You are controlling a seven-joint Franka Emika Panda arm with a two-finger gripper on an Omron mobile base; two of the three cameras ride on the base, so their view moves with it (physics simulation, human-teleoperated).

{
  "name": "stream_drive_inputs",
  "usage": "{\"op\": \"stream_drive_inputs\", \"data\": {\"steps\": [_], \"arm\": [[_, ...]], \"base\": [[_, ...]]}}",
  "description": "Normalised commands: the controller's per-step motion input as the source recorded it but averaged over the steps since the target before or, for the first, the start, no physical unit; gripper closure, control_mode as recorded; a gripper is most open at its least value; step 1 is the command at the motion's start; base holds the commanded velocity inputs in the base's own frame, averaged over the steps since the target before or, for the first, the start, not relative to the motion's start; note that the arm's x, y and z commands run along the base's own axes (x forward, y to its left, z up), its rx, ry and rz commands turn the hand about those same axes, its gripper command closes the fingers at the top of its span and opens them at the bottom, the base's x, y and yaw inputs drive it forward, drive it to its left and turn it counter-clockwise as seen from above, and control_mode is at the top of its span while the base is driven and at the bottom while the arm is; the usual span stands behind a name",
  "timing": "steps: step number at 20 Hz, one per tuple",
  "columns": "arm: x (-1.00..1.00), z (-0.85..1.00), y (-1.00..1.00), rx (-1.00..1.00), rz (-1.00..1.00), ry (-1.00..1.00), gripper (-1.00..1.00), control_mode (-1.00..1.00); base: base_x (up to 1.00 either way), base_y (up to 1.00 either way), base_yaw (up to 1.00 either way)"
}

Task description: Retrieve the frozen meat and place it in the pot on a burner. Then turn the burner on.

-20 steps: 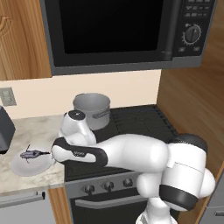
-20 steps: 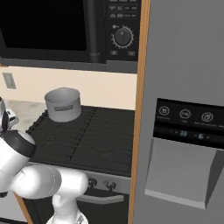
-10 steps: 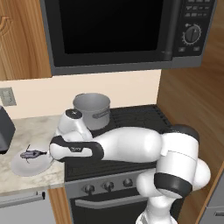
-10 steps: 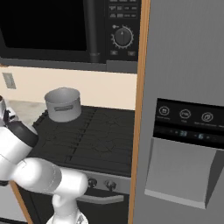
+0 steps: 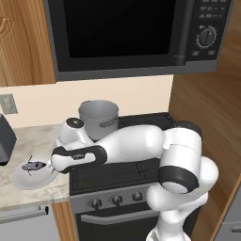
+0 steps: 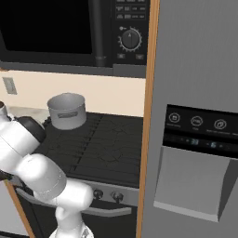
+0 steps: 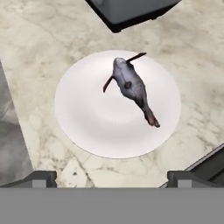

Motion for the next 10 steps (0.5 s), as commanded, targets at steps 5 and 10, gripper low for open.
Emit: {"op": "stream_drive_inputs", "data": {"steps": [5, 10], "arm": [[0.22, -0.11, 0.21, -0.02, 0.00, 0.00, -1.00, -1.00], [0.22, -0.08, 0.25, -0.02, 0.00, 0.00, -1.00, -1.00]], "base": [[0.00, 0.00, 0.00], [0.00, 0.00, 0.00]]}}
